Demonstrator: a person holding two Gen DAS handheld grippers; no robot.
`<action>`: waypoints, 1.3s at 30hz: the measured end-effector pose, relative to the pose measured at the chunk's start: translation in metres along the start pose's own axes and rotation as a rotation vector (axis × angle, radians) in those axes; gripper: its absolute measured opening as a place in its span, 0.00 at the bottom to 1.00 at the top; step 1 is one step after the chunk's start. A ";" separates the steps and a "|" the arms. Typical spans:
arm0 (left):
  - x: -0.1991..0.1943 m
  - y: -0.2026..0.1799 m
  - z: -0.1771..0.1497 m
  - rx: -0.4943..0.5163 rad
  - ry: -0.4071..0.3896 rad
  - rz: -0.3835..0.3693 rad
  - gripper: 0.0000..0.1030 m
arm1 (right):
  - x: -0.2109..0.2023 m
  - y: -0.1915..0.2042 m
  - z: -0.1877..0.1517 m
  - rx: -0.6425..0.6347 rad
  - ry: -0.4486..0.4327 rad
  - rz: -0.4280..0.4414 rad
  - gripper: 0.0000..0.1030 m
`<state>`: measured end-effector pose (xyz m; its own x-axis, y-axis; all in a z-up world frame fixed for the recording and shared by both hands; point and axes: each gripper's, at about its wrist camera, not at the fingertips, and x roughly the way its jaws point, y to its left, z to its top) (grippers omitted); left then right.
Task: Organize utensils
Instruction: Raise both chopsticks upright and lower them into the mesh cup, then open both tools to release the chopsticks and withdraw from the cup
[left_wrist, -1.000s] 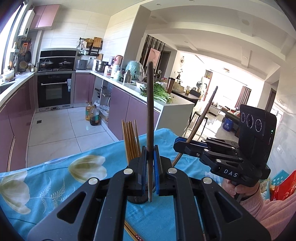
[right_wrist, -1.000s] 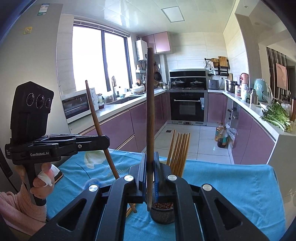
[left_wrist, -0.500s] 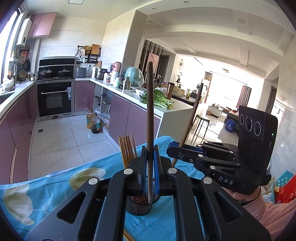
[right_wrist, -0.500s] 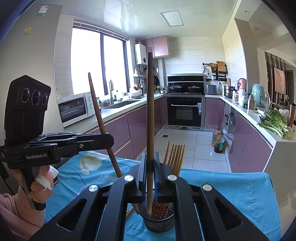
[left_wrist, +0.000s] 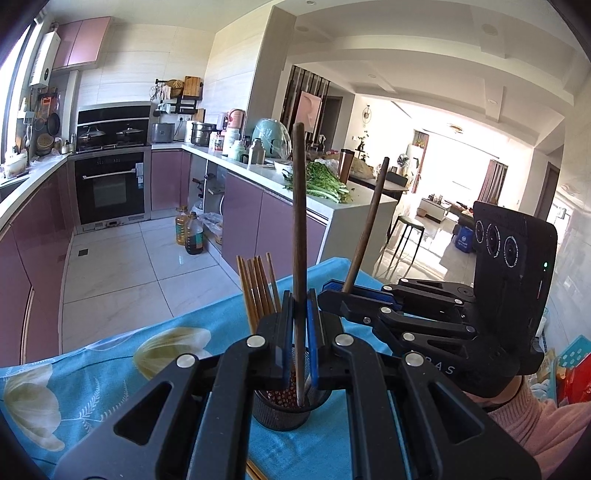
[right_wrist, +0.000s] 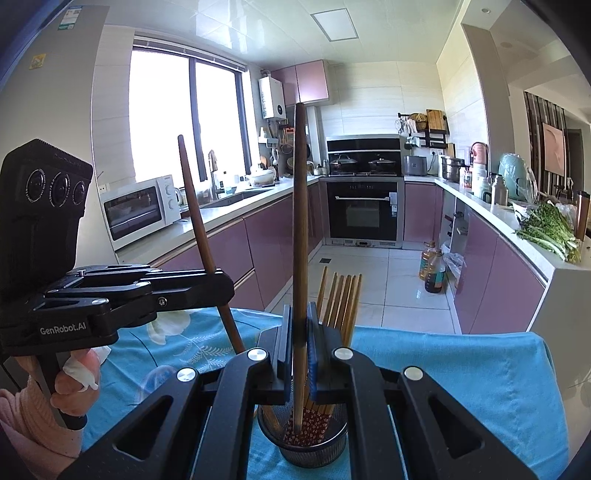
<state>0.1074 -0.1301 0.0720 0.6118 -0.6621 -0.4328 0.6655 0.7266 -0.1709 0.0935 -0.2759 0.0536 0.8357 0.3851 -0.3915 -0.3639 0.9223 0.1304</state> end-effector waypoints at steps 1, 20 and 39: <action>0.003 0.000 0.001 0.001 0.008 0.000 0.07 | 0.001 0.000 -0.001 0.001 0.005 0.001 0.06; 0.026 0.003 -0.013 0.009 0.156 -0.003 0.07 | 0.032 -0.007 -0.023 0.037 0.161 0.031 0.06; 0.059 0.016 -0.014 -0.025 0.206 0.010 0.07 | 0.058 -0.021 -0.029 0.102 0.203 0.023 0.06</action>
<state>0.1483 -0.1549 0.0315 0.5162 -0.6052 -0.6061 0.6475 0.7389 -0.1863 0.1379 -0.2739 0.0021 0.7243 0.4007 -0.5611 -0.3295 0.9160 0.2287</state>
